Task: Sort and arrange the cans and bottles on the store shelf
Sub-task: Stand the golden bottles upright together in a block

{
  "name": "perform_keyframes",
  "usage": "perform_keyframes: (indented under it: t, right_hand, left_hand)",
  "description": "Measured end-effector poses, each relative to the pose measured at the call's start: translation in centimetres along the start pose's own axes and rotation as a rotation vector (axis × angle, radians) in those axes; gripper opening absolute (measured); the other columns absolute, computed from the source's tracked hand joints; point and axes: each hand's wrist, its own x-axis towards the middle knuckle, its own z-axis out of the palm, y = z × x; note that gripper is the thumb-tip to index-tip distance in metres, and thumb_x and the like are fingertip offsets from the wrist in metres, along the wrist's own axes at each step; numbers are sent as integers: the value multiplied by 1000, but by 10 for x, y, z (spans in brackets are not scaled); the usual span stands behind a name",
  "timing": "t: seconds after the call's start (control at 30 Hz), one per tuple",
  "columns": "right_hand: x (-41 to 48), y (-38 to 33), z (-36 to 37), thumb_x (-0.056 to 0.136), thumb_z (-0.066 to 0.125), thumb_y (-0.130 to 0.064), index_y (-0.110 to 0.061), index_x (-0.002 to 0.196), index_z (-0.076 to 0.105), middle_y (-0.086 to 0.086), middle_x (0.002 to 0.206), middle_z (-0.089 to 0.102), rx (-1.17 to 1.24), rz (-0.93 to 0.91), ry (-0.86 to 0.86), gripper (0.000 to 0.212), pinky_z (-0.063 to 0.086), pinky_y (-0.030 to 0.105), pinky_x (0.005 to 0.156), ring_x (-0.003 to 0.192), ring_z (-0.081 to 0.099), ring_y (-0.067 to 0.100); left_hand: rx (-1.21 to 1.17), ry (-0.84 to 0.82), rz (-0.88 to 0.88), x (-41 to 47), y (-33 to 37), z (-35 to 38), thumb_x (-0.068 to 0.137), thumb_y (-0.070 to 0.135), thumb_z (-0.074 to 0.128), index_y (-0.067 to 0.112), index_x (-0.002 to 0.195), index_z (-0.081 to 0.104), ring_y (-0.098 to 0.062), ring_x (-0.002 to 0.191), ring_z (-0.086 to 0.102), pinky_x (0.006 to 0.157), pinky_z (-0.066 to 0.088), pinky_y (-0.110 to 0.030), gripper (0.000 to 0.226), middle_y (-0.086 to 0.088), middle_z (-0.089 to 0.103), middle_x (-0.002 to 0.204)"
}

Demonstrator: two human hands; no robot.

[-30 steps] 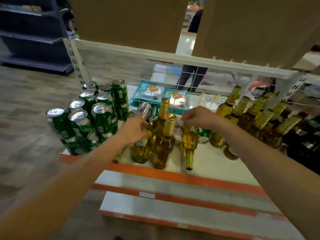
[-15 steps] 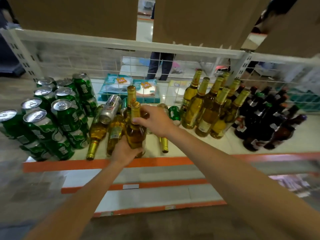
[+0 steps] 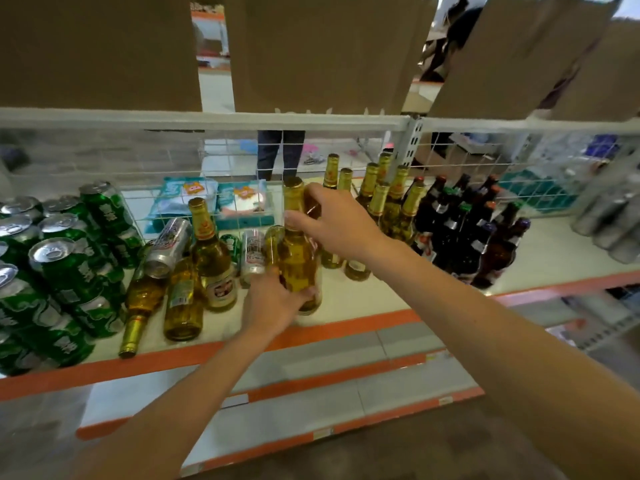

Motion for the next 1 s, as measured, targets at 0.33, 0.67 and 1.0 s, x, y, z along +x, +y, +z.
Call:
perform_keyframes:
  t: [0.33,0.67,1.0]
  right_hand:
    - [-44,165,-43,95,63,-37,-10,108,64,3,100,66,2,365,21,30,47,32,72,89,60,19]
    - [-37,209,-37,96,61,-34,-13,109,61,2,101,65,39,397,39,25,54,42,80,91,62,21]
    - [-55,216,-32,99,56,-35,-7,98,67,8,83,75,9,708,-649,30,62,39,74,68,74,20]
  left_hand:
    - [89,-137,-84,40,58,171,65,55,80,26,108,64,-21,90,68,74,53,-30,55,4,72,98]
    - [-13,-5,-187,53,76,222,73,43,81,20,116,61,-22,100,66,80,50,-31,53,1,70,109]
    - [78,-154,21,78,34,127,93,18,63,15,125,65,-17,106,61,89,51,-31,32,-1,67,114]
